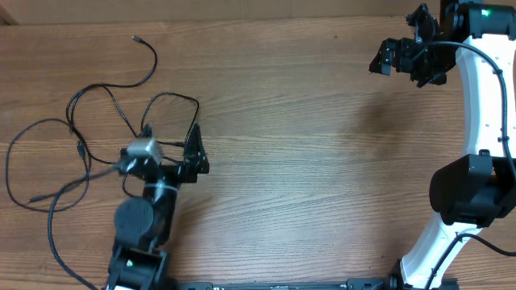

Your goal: Untangle cables

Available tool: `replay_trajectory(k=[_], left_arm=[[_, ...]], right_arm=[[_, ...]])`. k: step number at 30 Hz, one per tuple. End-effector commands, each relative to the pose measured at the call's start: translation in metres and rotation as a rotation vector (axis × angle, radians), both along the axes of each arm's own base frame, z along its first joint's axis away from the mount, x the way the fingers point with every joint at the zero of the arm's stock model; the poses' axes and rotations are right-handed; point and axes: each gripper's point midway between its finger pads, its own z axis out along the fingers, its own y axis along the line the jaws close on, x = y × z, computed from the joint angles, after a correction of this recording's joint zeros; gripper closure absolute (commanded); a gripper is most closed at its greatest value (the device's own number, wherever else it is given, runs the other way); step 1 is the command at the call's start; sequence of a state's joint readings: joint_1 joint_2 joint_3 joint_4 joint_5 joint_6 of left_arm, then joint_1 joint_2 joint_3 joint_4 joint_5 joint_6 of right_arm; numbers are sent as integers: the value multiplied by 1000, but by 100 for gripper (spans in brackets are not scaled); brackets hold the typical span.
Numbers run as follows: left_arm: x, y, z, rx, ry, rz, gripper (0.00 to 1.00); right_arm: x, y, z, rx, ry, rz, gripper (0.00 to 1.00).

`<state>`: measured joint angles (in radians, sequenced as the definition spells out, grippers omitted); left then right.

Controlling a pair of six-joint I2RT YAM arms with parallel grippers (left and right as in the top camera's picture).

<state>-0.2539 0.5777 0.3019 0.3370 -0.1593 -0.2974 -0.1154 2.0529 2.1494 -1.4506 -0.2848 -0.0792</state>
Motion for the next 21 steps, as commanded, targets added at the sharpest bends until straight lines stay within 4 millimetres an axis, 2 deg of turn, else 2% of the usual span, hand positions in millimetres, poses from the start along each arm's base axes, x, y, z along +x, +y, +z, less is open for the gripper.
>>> replay_trajectory(k=[1, 11, 17, 21], left_arm=[[-12, 15, -16, -60, -14, 63, 0], [-32, 31, -65, -125, -24, 95, 0], [-35, 39, -82, -115, 46, 127, 0], [-38, 42, -103, -96, 129, 142, 0]], right_arm=[[1, 2, 0, 7, -4, 6, 0], [1, 2, 0, 7, -4, 6, 0], [1, 2, 0, 7, -4, 6, 0], [1, 2, 0, 7, -4, 6, 0]])
